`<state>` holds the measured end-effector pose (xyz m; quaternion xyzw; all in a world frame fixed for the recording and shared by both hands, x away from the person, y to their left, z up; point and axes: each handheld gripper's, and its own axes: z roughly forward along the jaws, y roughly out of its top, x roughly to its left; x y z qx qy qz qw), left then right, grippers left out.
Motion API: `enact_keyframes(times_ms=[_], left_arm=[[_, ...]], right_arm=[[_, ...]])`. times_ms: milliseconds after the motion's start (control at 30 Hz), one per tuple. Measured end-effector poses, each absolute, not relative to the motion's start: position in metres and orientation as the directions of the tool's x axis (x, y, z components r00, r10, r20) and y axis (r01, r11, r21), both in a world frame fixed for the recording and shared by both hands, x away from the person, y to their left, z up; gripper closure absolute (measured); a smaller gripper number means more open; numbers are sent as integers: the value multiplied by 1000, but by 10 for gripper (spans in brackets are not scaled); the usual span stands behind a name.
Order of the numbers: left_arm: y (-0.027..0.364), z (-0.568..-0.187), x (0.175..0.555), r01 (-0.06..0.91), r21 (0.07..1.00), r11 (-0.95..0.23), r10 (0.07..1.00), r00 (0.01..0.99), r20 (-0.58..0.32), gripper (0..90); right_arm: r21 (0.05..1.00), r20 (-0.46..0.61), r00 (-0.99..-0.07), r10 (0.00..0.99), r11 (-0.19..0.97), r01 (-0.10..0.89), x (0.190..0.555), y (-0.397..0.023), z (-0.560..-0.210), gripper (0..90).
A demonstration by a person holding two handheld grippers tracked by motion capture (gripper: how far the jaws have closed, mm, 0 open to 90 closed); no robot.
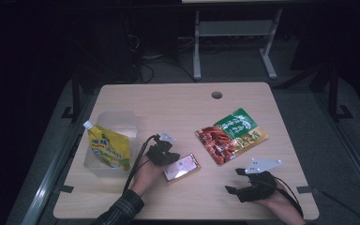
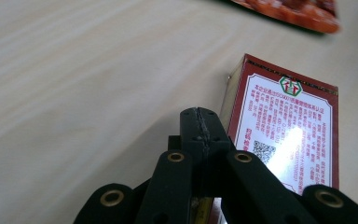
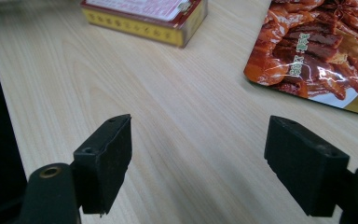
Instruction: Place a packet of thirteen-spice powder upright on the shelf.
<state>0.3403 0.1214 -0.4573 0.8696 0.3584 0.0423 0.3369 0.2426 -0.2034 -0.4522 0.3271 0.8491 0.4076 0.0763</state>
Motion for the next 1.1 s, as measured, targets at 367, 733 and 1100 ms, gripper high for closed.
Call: enact_keyframes(times_ms=[367,733,1100], left_arm=[[100,-459,313,507,622,-597,507,839,-198,898],[104,-444,308,446,659,-606,441,877,-189,897],[148,-428,282,361,700,-616,353,921,-164,561]], right_arm=[[745,140,-792,595,464,480,242,-202,-453,210],[745,130,-831,540,500,442,238,-197,-453,179],[727,131,-838,529,523,444,238,-193,-452,215]])
